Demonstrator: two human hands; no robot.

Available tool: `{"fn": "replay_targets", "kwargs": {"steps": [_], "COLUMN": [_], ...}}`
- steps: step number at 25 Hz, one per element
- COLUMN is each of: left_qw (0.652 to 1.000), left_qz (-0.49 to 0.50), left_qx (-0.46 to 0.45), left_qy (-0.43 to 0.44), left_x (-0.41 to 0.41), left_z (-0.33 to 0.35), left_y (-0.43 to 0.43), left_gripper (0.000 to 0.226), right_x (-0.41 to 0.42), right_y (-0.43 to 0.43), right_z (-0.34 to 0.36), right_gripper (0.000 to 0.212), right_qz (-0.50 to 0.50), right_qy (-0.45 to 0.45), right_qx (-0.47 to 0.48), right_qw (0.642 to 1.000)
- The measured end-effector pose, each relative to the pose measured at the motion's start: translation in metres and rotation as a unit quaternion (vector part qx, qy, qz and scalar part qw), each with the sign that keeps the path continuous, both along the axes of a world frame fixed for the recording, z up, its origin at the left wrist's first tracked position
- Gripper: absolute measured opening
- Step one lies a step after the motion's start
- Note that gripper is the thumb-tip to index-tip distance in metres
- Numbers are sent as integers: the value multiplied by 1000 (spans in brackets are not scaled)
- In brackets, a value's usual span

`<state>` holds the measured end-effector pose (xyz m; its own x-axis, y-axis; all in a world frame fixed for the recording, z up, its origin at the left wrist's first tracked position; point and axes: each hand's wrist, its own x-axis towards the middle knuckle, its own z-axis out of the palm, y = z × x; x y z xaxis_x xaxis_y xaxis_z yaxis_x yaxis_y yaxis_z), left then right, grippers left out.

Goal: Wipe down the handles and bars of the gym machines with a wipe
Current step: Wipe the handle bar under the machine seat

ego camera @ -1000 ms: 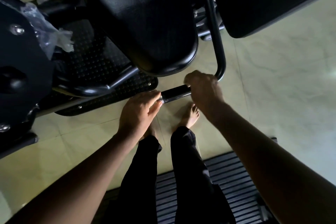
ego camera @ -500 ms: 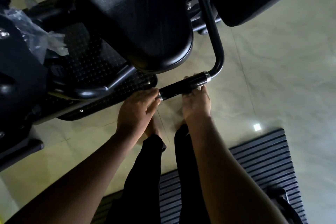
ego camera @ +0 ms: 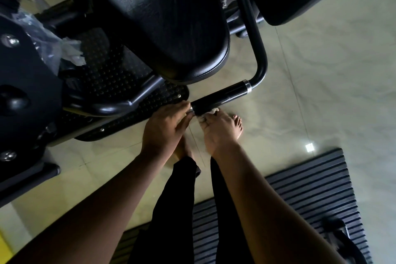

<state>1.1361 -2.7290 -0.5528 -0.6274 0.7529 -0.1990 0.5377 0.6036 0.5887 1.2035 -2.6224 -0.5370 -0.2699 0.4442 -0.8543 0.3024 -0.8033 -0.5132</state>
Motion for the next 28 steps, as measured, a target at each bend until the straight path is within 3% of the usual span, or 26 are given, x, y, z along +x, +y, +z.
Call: {"fn": "replay_targets", "kwargs": {"steps": [2,4,6,7,10,12,15,16,19,21,24,26,28], "left_qw": [1000,999,999,999,999,999,999,999,999,999,999,1000,998], "left_qz": [-11,-11,-2,-1,5,14,11,12,20,8,-6,-10,6], "left_qx": [13,28,37,45,38,30,36,39,36,35,19,-3,-57], "left_qy": [3,18,13,11,2,-6,11,16,16,37,44,29,-17], "left_x": [-1,0,-1,0,2,2,4,6,6,5,1,-2,-2], "left_z": [-5,-8,-9,-7,-3,-1,3,2,-1,-5,0,12,31], "left_y": [-3,-1,0,-1,-2,1,5,5,5,4,7,12,22], "left_gripper": [36,32,30,30,35,36,31,30,31,31,28,27,29], "right_x": [10,10,15,24,43,44,39,40,48,53,61,66,66], "right_y": [-5,-21,-43,-44,-7,14,28,34,60,80,105,109,108], "right_z": [-13,1,5,0,-3,-13,-38,-43,-48,-46,-32,-17,1], "right_gripper": [45,31,20,23,27,29,33,32,31,32,33,38,38], "right_qz": [20,63,221,258,229,305,486,514,529,509,478,488,472], "right_qy": [-18,-72,-82,-105,-145,-116,-5,23,60,30,-41,-67,-99], "right_qx": [5,29,149,253,522,598,673,686,722,741,723,704,656], "right_qw": [1000,995,960,926,809,732,557,514,441,438,496,511,581]}}
